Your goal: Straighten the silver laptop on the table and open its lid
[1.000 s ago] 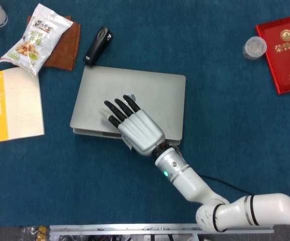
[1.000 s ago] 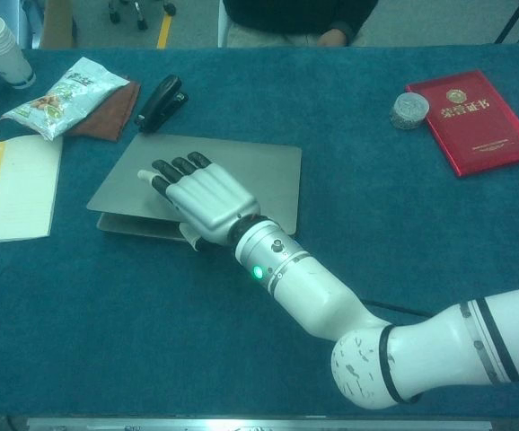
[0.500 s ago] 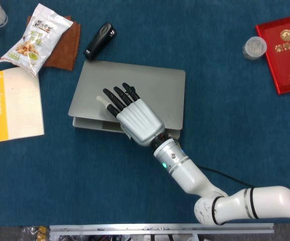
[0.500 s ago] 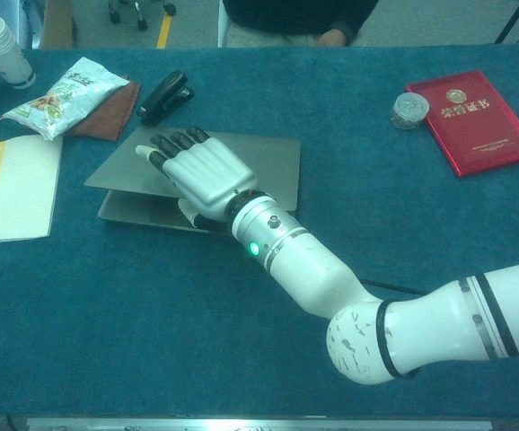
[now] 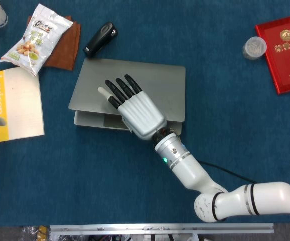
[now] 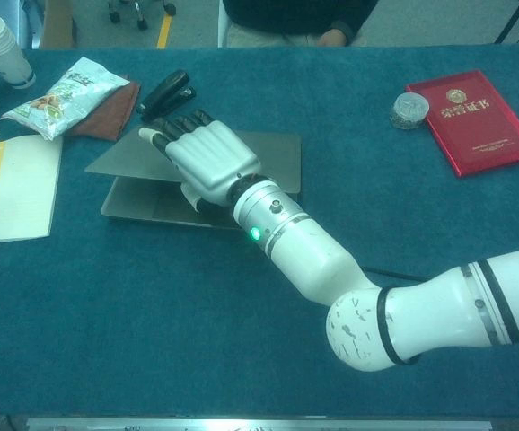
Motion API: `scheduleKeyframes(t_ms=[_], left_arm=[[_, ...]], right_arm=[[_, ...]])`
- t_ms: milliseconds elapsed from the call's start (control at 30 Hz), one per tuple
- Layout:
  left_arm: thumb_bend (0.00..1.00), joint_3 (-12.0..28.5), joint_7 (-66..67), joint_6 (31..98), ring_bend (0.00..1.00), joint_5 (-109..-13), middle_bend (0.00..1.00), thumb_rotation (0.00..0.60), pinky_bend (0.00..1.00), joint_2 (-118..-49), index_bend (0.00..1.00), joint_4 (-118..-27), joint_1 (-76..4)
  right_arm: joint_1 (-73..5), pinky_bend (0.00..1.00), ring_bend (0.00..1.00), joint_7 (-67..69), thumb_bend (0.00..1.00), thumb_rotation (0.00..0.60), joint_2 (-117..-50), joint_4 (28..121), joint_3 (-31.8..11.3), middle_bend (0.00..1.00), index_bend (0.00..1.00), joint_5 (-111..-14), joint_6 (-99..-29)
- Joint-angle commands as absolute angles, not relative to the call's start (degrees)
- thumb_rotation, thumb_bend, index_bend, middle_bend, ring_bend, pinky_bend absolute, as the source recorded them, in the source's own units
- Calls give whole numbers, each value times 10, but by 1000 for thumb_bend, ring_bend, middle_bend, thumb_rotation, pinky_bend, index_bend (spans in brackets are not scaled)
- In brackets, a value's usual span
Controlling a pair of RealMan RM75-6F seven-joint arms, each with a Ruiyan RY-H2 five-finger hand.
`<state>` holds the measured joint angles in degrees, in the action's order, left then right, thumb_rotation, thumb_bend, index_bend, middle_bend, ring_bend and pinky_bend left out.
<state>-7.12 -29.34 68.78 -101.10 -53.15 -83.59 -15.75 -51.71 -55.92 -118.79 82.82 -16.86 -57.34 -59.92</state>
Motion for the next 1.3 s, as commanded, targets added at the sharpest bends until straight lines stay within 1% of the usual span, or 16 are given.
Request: scheduleKeyframes(t_ms=[33,267,400,633,1300], left_arm=[[277,-81,-290,669,138,-1033,218,552,168,-531,251,-838,-180],[277,-97,-268,637,97,-1077,160,529,130,-538,208,-851,-224],[277,-103,-257,619,69,-1087,127,504,111,-542,172,-859,-244],[277,-113,-243,590,31,-1095,80,501,84,-551,140,-867,-275],[277,-126,-245,555,19,-1094,73,498,79,-611,140,-859,-336]], right_arm=[[-520,20,0,-560,489,600,-1185,831,-169,0,0,-570,-603],[-526,20,0,-559,489,600,-1178,836,-167,0,0,-565,-612],[-529,20,0,-558,489,600,-1175,837,-166,0,0,-563,-616],[-535,20,0,-557,489,600,-1170,841,-165,0,0,-559,-622],[-544,20,0,-560,489,600,-1159,852,-158,0,0,-544,-637]])
